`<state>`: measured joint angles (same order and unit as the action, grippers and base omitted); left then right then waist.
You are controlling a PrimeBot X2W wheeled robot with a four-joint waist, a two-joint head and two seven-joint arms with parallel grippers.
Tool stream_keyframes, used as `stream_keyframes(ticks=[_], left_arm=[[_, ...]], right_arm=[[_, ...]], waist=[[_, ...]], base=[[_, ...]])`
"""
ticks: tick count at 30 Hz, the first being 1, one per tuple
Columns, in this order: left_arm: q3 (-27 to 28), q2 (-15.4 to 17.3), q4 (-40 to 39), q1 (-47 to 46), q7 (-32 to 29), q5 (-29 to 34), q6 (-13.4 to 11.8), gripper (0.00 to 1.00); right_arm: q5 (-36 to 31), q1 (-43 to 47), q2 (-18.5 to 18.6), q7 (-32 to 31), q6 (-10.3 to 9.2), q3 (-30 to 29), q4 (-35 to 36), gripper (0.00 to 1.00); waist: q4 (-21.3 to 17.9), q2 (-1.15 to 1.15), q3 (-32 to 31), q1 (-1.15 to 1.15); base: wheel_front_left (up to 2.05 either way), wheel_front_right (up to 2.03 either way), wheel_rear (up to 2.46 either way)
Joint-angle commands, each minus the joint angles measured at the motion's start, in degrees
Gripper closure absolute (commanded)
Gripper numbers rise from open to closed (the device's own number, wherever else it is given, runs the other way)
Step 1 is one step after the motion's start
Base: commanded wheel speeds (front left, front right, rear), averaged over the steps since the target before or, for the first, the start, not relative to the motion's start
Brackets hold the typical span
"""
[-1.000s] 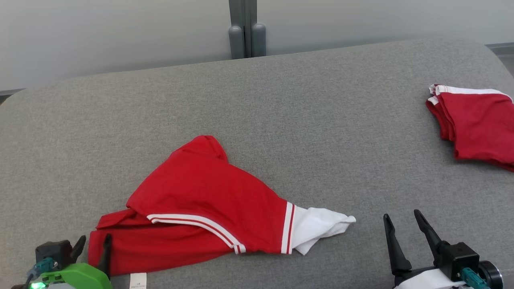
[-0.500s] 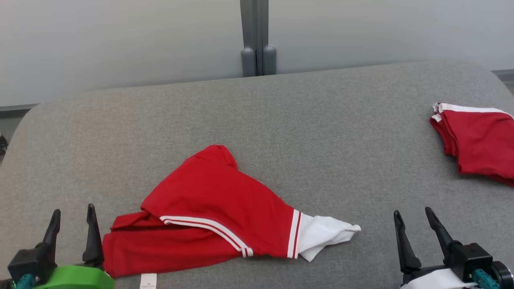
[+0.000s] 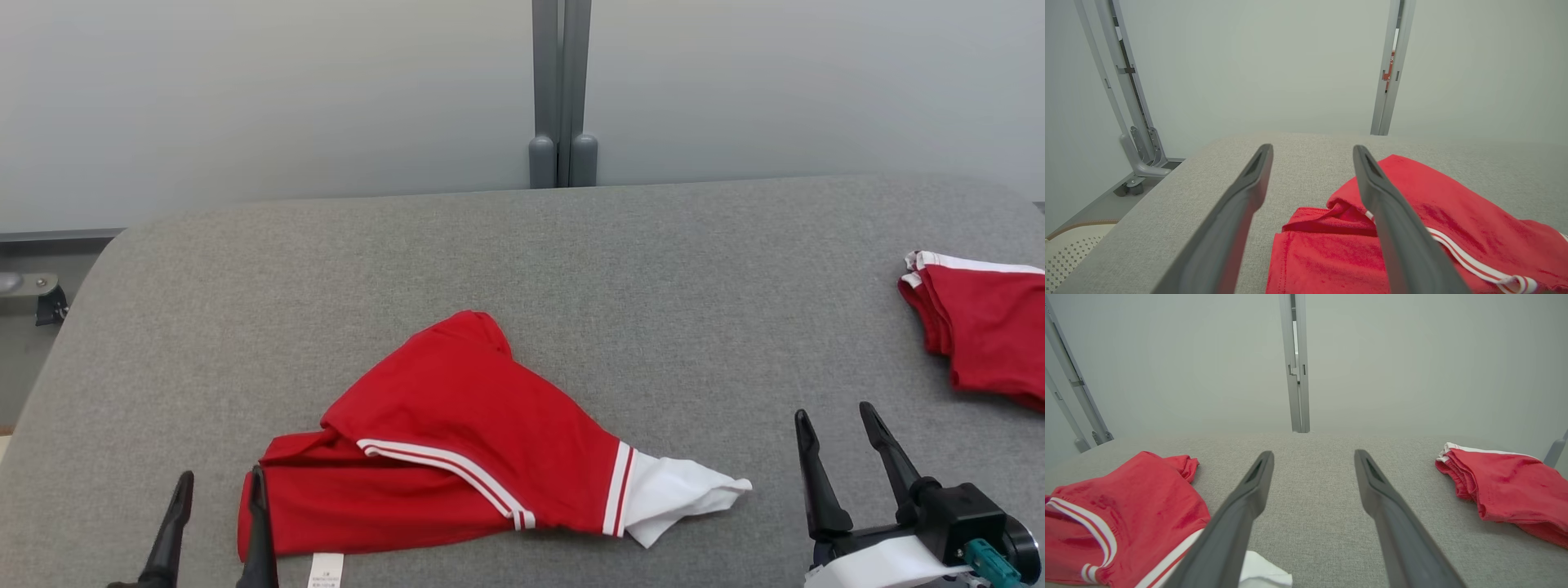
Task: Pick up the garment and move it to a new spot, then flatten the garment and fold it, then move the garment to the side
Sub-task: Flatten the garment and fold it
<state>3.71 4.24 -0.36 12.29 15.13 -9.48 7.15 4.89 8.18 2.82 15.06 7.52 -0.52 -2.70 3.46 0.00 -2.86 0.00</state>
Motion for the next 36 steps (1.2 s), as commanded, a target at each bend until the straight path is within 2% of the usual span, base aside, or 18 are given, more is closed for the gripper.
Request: stream_keyframes(ticks=[1,5,15,28,31,36], left_arm=[[-0.5,-0.2,0.2,1.0,0.0,0.3,0.3,0.0],[-2.6,0.2,0.9,2.7,0.0,-0.9,0.4,0.0],[-2.1,0.6,1.8,4.0,0.0,-1.8,0.4,0.0],[-4.5,2.1,3.4,3.3,0.0,-4.9,0.4,0.0],[-4.1,2.0,7.7,4.6,0.0,-4.8,0.4,0.0],[-2.6,2.9,14.9,3.3,0.0,-3.7,0.4,0.0]], right_arm=[[0.8,0.9,0.1,0.1,-0.07,-0.2,-0.2,0.0],[1.6,2.2,0.1,0.1,-0.07,-0.3,-1.2,0.0],[1.2,3.6,0.1,0.1,-0.07,-0.6,-3.5,0.0],[1.0,2.6,0.1,0.1,-0.07,0.5,-4.4,0.0],[0.7,1.7,0.1,0.1,-0.07,1.2,-4.4,0.0],[-4.0,-1.0,0.8,-0.2,-0.08,4.9,-11.8,0.0]], waist=[[0.0,0.0,-0.5,0.0],[-0.3,0.0,-1.0,0.0],[-1.6,0.0,-1.6,0.0],[-1.2,0.0,-1.4,0.0],[-1.3,0.0,-1.4,0.0],[-1.4,0.0,-1.3,0.0]], base=[[0.0,0.0,0.0],[0.0,0.0,0.0],[0.0,0.0,0.0],[0.0,0.0,0.0],[0.0,0.0,0.0],[0.0,0.0,0.0]])
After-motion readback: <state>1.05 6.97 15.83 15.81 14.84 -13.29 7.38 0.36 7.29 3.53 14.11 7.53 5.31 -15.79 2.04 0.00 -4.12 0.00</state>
